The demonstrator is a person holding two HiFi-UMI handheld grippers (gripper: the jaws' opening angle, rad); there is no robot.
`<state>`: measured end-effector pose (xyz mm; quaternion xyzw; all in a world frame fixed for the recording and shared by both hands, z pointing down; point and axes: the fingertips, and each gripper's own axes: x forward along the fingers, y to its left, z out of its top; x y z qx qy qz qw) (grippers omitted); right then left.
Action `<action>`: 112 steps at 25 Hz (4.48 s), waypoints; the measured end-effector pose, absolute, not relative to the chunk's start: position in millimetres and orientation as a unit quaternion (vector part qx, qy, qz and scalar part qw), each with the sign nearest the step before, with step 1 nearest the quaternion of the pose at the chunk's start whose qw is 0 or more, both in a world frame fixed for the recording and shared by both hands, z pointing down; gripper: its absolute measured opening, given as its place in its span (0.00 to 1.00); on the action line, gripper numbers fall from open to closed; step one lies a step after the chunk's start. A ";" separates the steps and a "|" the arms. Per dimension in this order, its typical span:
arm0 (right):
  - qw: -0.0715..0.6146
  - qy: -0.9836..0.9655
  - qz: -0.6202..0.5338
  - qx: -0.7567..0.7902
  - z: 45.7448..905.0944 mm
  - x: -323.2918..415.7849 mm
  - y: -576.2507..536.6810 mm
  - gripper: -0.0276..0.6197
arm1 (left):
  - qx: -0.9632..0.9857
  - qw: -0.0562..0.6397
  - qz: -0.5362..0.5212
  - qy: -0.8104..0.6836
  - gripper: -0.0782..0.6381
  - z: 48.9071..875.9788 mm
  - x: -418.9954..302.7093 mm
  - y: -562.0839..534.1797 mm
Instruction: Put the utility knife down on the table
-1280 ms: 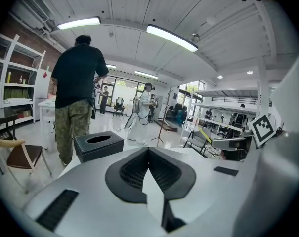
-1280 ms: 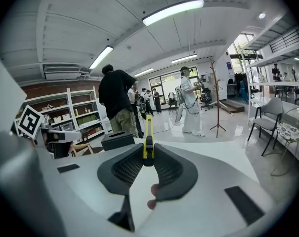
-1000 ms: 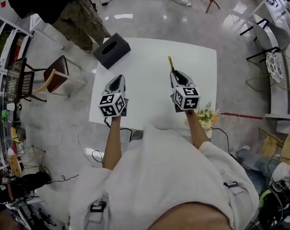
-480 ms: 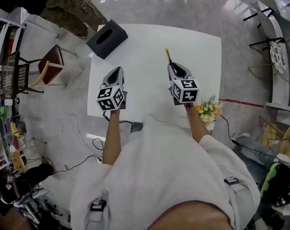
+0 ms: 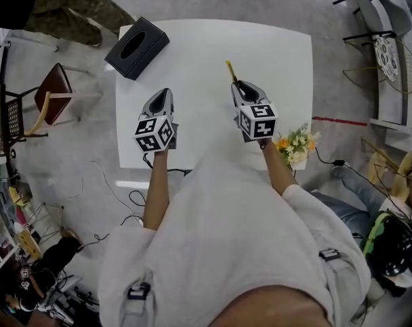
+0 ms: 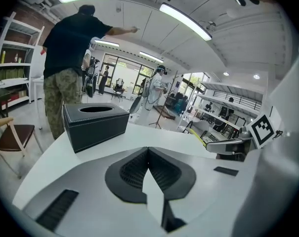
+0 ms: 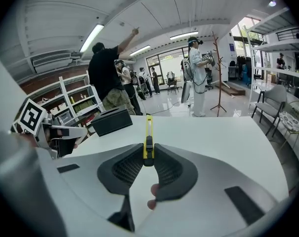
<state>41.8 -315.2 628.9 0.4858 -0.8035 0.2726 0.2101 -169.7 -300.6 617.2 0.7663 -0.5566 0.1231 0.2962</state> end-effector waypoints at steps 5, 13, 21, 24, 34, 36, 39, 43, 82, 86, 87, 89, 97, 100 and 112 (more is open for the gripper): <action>0.227 -0.797 0.281 0.485 642.8 35.4 -319.3 0.17 | 0.764 0.315 0.125 -0.549 0.14 631.9 -170.6 -299.8; 0.244 -0.791 0.292 0.480 667.9 13.7 -347.5 0.17 | 0.756 0.335 0.130 -0.547 0.14 647.3 -179.4 -299.7; 0.261 -0.786 0.299 0.473 688.5 -2.4 -376.7 0.17 | 0.752 0.339 0.132 -0.550 0.14 651.9 -185.0 -301.1; 0.273 -0.782 0.301 0.472 696.5 -4.6 -386.2 0.17 | 0.750 0.340 0.133 -0.552 0.14 651.6 -186.8 -301.3; 0.334 -0.765 0.303 0.459 728.5 -11.1 -403.6 0.17 | 0.746 0.344 0.134 -0.555 0.14 653.2 -187.1 -299.1; 0.346 -0.761 0.305 0.457 733.4 -11.9 -403.7 0.17 | 0.746 0.344 0.132 -0.555 0.14 652.1 -186.9 -299.3; 0.354 -0.758 0.304 0.455 735.8 -11.4 -404.0 0.17 | 0.746 0.343 0.131 -0.556 0.14 650.6 -186.0 -299.4; 0.358 -0.760 0.305 0.449 736.0 -11.4 -405.2 0.17 | 0.747 0.341 0.130 -0.556 0.14 649.2 -184.8 -299.9; 0.218 -0.812 0.189 0.507 573.0 53.8 -313.6 0.10 | 0.789 0.249 0.105 -0.552 0.14 568.7 -148.4 -273.1; 0.196 -0.821 0.161 0.511 547.9 57.6 -304.3 0.09 | 0.795 0.231 0.099 -0.552 0.14 554.4 -141.5 -272.6; 0.190 -0.824 0.156 0.511 542.2 58.0 -301.2 0.09 | 0.796 0.226 0.098 -0.553 0.14 550.7 -140.1 -272.1; 0.178 -0.827 0.147 0.512 531.8 58.3 -295.6 0.09 | 0.799 0.215 0.092 -0.555 0.14 542.4 -138.4 -271.3; 0.150 -0.834 0.116 0.518 500.4 60.0 -281.6 0.09 | 0.805 0.180 0.083 -0.559 0.14 515.1 -134.2 -265.3; 0.146 -0.836 0.111 0.517 496.3 60.6 -281.0 0.09 | 0.806 0.175 0.081 -0.559 0.14 510.2 -132.4 -263.8; 0.138 -0.829 0.115 0.530 493.6 73.1 -285.2 0.09 | 0.807 0.160 0.069 -0.564 0.14 493.6 -128.3 -267.3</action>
